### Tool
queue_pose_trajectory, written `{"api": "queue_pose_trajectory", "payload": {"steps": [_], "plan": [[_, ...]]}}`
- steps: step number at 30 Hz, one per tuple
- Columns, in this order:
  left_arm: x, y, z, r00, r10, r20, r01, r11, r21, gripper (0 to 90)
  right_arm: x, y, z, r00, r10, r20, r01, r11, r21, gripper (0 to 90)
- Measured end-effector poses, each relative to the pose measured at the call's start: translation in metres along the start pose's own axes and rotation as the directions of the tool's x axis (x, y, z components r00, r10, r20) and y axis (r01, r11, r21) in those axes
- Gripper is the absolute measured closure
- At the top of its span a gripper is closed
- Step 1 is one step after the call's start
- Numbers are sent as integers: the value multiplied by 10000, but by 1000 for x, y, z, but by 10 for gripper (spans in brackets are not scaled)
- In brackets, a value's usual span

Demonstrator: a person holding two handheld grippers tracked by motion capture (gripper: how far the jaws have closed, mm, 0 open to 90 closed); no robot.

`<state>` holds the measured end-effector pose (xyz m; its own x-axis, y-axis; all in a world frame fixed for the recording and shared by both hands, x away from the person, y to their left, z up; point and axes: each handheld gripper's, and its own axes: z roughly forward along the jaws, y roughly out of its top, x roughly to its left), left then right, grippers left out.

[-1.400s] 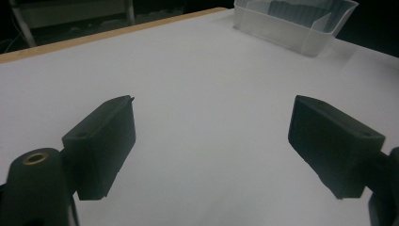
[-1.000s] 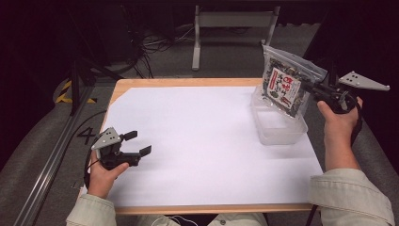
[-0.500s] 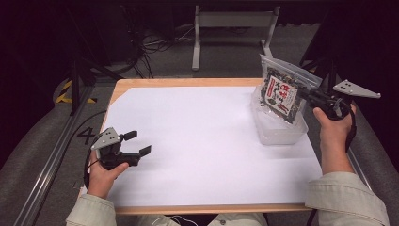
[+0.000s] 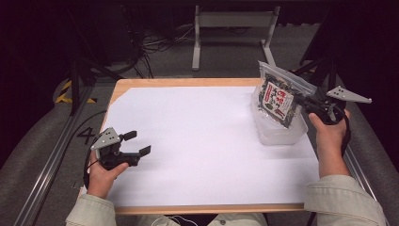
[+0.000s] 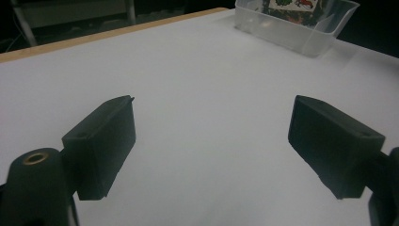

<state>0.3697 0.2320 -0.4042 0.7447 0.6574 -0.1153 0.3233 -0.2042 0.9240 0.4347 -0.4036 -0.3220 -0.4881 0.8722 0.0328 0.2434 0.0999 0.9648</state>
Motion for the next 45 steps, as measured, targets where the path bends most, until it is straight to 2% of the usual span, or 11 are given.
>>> {"api": "queue_pose_trajectory", "payload": {"steps": [4,12,19,25,29,33,35,37,41,45], "plan": [[0,0,1,10000,72,-5,-72,10000,11,163,1,-4,-1,10000,63,61,-64,9999,121,775],[-2,0,3,10000,50,38,-51,10000,69,163,-7,-16,-8,9973,721,127,-723,9973,160,775],[-1,1,4,10000,93,28,-93,9999,66,163,-8,-18,-8,9968,792,118,-792,9968,54,773],[-1,0,3,10000,-31,22,31,10000,70,163,-8,-15,-7,9978,651,99,-652,9978,102,763],[1,-1,3,10000,38,-8,-38,10000,92,163,-3,-9,-6,9994,340,67,-341,9994,98,741],[1,-1,2,10000,36,-18,-36,10000,77,163,0,-4,-6,9998,207,63,-208,9996,172,688],[1,-1,2,10000,40,-17,-40,10000,82,164,0,-4,-7,9996,253,128,-255,9996,122,596],[1,-1,3,10000,14,1,-14,10000,85,164,-1,-4,-9,9986,518,95,-517,9986,-52,510],[0,-1,3,10000,-25,13,25,9999,103,163,-2,-4,-14,9978,663,6,-662,9974,-298,427],[0,-1,4,10000,-26,3,26,9999,122,163,3,-3,-20,9984,519,-205,-526,9980,-361,378]]}}
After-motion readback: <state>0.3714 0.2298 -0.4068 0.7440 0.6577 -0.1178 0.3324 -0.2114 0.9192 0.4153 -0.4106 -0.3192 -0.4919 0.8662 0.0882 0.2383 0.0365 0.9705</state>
